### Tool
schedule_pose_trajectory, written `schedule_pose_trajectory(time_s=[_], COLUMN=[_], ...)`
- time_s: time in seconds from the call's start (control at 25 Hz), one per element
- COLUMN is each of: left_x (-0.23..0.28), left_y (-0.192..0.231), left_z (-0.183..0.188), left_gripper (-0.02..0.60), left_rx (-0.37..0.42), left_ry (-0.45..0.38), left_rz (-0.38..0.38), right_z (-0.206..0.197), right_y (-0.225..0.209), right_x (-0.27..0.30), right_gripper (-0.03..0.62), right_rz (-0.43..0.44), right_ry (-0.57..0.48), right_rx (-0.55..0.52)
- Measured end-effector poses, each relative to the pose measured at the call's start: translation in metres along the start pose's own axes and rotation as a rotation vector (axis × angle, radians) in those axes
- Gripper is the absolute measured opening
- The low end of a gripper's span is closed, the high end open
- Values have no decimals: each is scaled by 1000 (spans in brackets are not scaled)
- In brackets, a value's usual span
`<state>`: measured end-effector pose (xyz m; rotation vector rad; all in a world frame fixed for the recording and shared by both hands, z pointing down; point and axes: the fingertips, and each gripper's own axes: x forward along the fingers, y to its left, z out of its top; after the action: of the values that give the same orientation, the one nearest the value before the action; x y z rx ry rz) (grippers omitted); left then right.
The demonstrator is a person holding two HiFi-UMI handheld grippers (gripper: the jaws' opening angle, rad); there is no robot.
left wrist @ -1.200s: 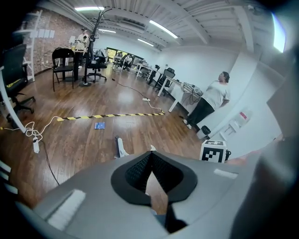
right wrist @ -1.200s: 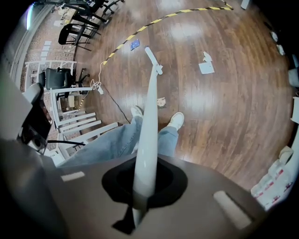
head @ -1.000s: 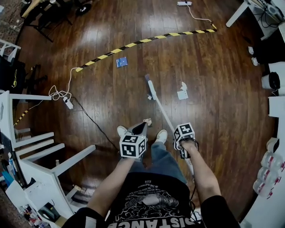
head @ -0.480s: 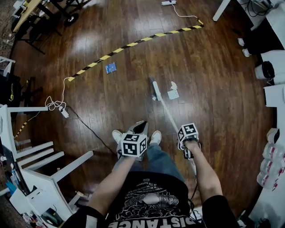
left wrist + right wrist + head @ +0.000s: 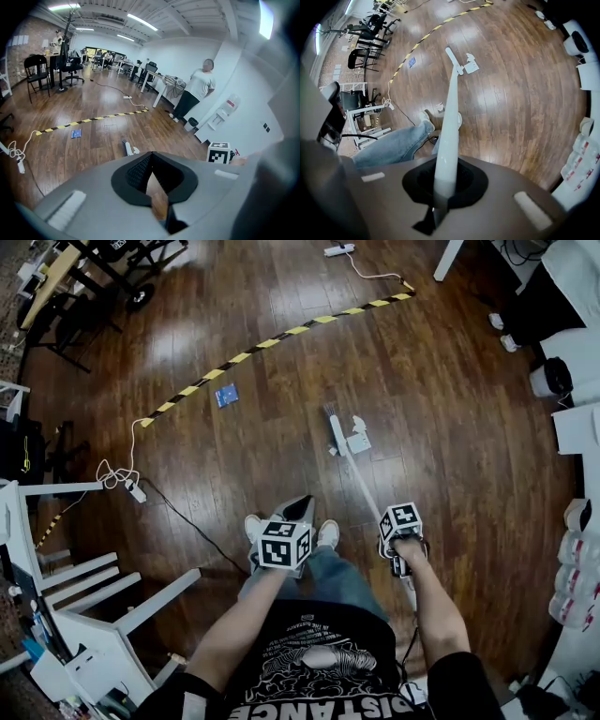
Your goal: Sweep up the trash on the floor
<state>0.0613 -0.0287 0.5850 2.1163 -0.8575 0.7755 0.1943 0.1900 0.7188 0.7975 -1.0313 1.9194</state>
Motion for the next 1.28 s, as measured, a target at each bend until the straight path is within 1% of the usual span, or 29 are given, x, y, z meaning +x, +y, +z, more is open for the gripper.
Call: schedule_pose_trajectory(time_s=[0.16, 0.36, 0.48, 0.6, 0.72, 0.84, 1.16, 1.28], left_x=[-4, -10, -17, -25, -32, -40, -64, -73], left_y=[5, 17, 34, 60, 92, 130, 260, 302], left_z=[6, 14, 19, 26, 36, 49, 94, 106], left_gripper=[5, 5, 5, 5, 5, 5, 5, 5], left_rx=[-8, -20, -36, -65, -88, -105, -149, -169], left_ry=[-8, -23, -34, -45, -47, -46, -60, -61], left_rz=[10, 16, 21, 26, 34, 42, 90, 105], right_z=[-7, -13, -6, 8, 31, 60, 157, 191], right_y=[13, 47, 71, 98, 132, 174, 310, 361], right_x=[-1, -1, 0, -1, -1, -2, 13, 18], right_gripper=[0, 0, 0, 0, 0, 0, 0, 0], right_rz=[12, 60, 80, 74, 68, 72, 92, 100], right_ry=[-14, -56, -70, -68, -62, -58, -34, -20], right_rx=[-6, -20, -17, -33, -55, -72, -136, -162])
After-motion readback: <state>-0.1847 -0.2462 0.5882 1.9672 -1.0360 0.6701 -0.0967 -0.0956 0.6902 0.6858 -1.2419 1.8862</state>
